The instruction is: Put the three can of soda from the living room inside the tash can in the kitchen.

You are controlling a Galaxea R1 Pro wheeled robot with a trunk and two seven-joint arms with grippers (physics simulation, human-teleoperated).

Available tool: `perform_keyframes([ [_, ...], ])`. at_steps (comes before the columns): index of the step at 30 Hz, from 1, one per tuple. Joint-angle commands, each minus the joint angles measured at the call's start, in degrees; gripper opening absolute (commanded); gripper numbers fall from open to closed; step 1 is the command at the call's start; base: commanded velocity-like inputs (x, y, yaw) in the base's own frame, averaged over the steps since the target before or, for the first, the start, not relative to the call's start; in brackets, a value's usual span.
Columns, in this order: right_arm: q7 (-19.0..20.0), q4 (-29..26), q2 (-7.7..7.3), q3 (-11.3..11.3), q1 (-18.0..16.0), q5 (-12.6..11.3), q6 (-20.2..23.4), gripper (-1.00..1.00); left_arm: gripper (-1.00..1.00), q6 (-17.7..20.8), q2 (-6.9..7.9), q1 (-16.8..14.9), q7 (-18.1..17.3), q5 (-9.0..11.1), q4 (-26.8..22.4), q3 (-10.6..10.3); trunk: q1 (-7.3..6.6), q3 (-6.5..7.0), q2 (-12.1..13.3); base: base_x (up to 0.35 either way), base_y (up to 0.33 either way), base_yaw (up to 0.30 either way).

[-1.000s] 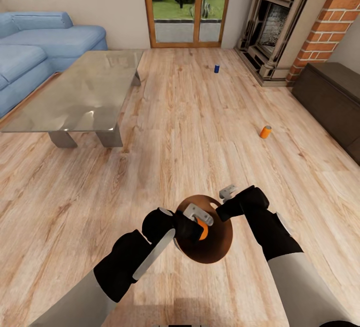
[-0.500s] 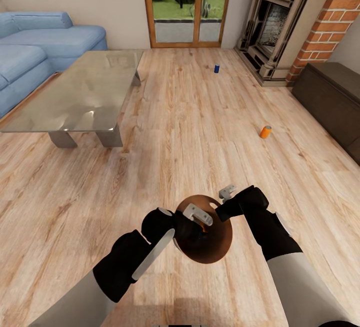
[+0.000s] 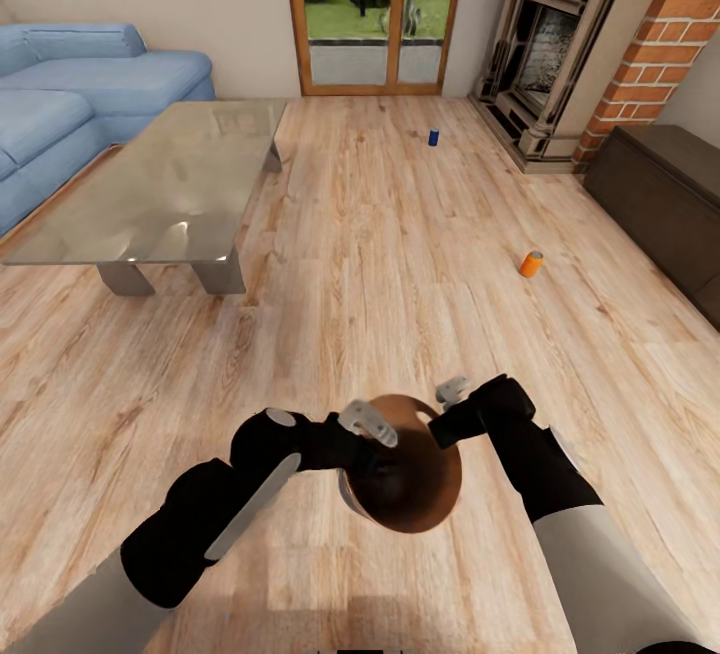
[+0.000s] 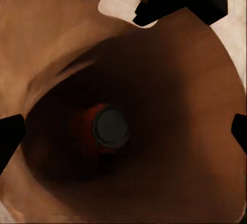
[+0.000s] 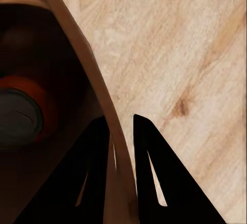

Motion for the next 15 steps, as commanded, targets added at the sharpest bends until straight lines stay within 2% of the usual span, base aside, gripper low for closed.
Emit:
perform_keyframes([
  [1,0.4,0.2,-0.03,0.0,0.0,-1.2,0.5,-1.00,1.00,0.0,0.68,0.0,1.8,-3.7,-0.2,0.4,0.00,0.01,0.0,0.000,0.000,0.000],
  [2,0.4,0.4,-0.03,0.0,0.0,-1.2,0.5,-1.00,1.00,0.0,1.92,0.0,-0.7,-3.7,-0.6,1.6,0.00,0.01,0.0,0.000,0.000,0.000],
  [3,0.4,0.5,-0.03,0.0,0.0,-1.2,0.5,-1.00,1.00,0.0,2.52,0.1,-2.1,-3.7,-0.8,2.4,0.00,0.01,0.0,0.000,0.000,0.000],
  [4,0.3,0.7,-0.03,0.0,0.0,-1.2,0.5,-1.00,1.00,0.0,4.27,0.1,-6.7,-3.7,-1.0,5.8,0.00,0.01,0.0,0.000,0.000,0.000],
  [5,0.3,0.7,-0.02,-0.1,0.0,-1.2,0.5,-1.00,1.00,0.0,4.78,0.1,-8.5,-3.7,-1.1,7.2,0.00,0.01,0.0,0.000,0.000,0.000],
  [6,0.3,0.8,-0.04,-0.1,0.0,-1.2,0.5,-1.00,1.00,0.0,5.74,0.1,-12.4,-3.7,-1.2,10.2,0.00,0.01,0.0,0.000,0.000,0.000],
  [7,0.3,0.8,-0.06,-0.1,0.0,-1.2,0.5,-1.00,1.00,0.0,6.21,0.1,-14.4,-3.7,-1.2,12.0,0.00,0.01,0.0,0.000,0.000,0.000],
  [9,0.3,0.9,-0.09,-0.2,0.0,-1.2,0.5,-1.00,1.00,0.0,8.19,0.2,-22.9,-3.7,-1.2,21.1,0.00,0.01,0.0,0.000,0.000,0.000],
  [11,0.3,0.9,-0.10,-0.3,0.0,-1.2,0.5,-1.00,1.00,0.0,9.25,0.3,-26.9,-3.7,-1.2,26.6,0.00,0.01,0.0,0.000,0.000,0.000],
  [12,0.3,0.9,-0.10,-0.5,0.0,-1.2,0.5,-1.00,1.00,0.0,10.17,0.7,-30.2,-3.8,-1.1,32.2,0.00,0.01,0.0,0.000,0.000,0.000],
  [13,0.3,0.9,-0.11,-0.5,0.0,-1.2,0.5,-1.00,1.00,0.0,10.51,0.8,-31.6,-3.9,-1.0,35.0,0.00,0.01,0.0,0.000,0.000,0.000],
  [14,0.3,0.9,-0.11,-0.6,0.0,-1.3,0.5,-1.00,1.00,0.0,11.01,1.1,-33.6,-4.0,-0.9,40.2,0.00,0.01,0.0,0.000,0.000,0.000],
  [15,0.3,0.9,-0.14,-0.6,0.0,-1.3,0.5,-1.00,1.00,0.0,11.34,1.5,-34.8,-4.2,-0.8,44.3,0.00,0.01,0.0,0.000,0.000,0.000],
])
